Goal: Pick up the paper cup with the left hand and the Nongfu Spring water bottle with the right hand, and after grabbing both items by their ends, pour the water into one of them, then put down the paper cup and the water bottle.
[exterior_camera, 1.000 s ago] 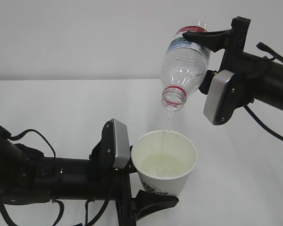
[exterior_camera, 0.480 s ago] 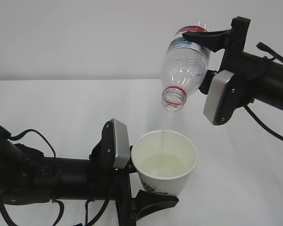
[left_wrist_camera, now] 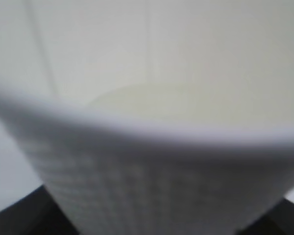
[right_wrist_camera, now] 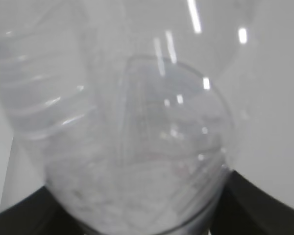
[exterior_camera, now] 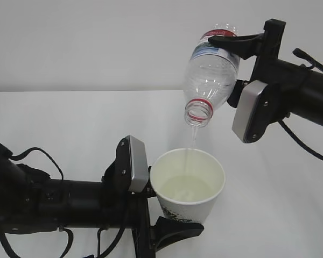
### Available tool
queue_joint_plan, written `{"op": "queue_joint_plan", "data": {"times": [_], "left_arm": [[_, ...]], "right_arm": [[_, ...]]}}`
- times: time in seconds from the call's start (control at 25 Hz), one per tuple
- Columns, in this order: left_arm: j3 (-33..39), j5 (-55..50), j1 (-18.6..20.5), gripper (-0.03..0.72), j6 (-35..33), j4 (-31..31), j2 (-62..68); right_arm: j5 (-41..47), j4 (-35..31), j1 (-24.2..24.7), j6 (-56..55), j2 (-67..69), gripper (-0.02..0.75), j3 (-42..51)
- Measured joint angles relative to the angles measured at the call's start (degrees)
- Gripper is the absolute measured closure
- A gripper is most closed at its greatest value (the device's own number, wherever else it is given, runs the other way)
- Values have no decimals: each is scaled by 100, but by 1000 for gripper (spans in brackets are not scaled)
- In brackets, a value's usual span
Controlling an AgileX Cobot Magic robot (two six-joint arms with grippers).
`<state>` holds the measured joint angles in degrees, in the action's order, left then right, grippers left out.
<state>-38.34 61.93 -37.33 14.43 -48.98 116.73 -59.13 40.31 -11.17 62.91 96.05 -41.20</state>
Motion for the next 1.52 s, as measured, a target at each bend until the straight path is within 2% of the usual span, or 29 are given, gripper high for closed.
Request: {"op": "queue_joint_plan", "data": {"times": [1.52], "left_arm": [[0, -22, 0, 142, 0, 58, 0]], "right_arm": [[0, 0, 0, 92, 0, 261, 0]]}}
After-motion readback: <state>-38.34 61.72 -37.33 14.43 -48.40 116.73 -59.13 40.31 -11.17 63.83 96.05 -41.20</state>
